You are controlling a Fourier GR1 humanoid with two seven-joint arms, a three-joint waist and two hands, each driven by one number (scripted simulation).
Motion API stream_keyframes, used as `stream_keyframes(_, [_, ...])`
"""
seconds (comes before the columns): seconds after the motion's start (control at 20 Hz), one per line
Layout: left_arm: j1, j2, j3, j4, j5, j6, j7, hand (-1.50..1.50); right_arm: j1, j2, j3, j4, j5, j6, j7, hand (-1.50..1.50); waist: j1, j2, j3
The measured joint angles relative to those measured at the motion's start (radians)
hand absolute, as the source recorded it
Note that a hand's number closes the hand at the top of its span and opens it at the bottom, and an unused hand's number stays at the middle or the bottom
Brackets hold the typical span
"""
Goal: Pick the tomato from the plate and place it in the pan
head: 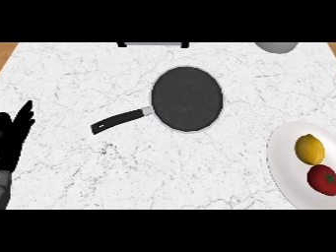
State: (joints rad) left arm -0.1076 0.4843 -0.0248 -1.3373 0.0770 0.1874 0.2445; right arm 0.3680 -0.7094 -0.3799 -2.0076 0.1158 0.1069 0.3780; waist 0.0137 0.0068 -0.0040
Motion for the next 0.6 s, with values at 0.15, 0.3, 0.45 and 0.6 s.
stream_keyframes(0.15, [-0.014,-0.008,-0.001,0.008,-0.007,0.001,0.006,0.00,-0.033,-0.065,0.050,-0.026,0.020,0.073,0.136,-1.50,0.000,-0.001,0.001])
stream_keyframes(0.3, [-0.019,-0.007,0.007,0.013,-0.006,-0.012,0.007,0.00,-0.095,-0.091,0.136,-0.027,0.058,0.120,0.258,-1.50,0.004,-0.002,0.002])
stream_keyframes(0.45, [-0.026,-0.022,0.008,0.039,-0.023,-0.006,-0.011,0.00,-0.167,-0.092,0.232,-0.003,0.090,0.165,0.349,-1.50,0.005,-0.002,0.002])
stream_keyframes(0.6, [-0.004,-0.028,0.017,0.015,-0.031,-0.006,-0.006,0.00,-0.209,-0.046,0.308,0.023,0.144,0.183,0.403,-1.50,0.000,-0.004,0.003])
